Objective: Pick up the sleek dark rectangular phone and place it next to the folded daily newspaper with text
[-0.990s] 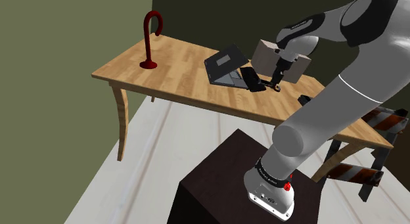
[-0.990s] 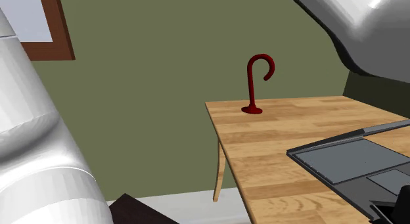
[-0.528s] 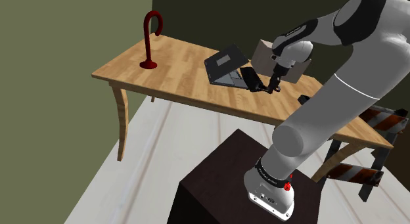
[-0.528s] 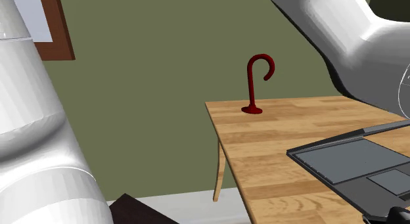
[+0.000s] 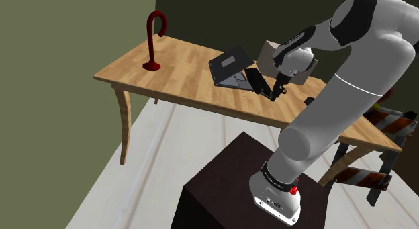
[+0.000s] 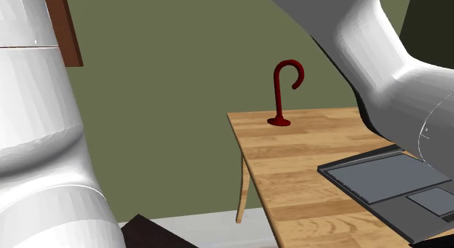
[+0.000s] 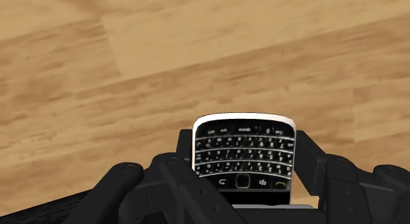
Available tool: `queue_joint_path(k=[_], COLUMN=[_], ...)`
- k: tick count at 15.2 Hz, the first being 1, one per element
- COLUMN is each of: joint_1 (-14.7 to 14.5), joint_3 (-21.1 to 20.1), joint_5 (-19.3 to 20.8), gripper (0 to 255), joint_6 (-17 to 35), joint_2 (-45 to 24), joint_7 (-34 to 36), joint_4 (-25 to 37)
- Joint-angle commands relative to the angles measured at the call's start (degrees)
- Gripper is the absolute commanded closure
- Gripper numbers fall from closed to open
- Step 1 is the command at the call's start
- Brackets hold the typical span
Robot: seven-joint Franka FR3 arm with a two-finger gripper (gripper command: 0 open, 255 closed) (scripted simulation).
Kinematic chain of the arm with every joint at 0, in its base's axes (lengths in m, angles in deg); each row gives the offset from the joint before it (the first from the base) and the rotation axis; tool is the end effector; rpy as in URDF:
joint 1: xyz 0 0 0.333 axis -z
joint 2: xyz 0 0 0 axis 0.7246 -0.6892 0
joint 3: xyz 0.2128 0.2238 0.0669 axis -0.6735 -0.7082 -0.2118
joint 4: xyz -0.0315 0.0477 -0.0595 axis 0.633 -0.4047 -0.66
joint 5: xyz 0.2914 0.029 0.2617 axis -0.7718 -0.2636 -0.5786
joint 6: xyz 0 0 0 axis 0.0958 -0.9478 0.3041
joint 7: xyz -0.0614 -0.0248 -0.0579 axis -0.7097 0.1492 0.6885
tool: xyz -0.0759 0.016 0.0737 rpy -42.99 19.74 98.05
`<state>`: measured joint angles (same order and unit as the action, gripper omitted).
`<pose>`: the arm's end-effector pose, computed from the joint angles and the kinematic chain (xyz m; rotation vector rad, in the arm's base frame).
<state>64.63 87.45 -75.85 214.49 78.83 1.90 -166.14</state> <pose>0.2291 -0.4532 0.3501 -3.0709 -0.5973 -0.0142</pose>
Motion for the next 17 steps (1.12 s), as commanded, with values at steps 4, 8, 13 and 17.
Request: queue_joint_path(k=[4, 8, 13, 17], joint_1=[0.0, 0.0, 0.0, -0.1], joint_3=[0.0, 0.0, 0.0, -0.6], joint_5=[-0.7, -0.7, -0.8, 3.9], gripper=[255, 0, 0, 0], joint_6=[0.7, 0.7, 0.7, -6.8], joint_2=[-0.9, -0.8, -0.9, 4.6], joint_7=[-0.5, -0.4, -0.5, 3.0], joint_4=[-0.1, -0.1, -0.1, 3.4])
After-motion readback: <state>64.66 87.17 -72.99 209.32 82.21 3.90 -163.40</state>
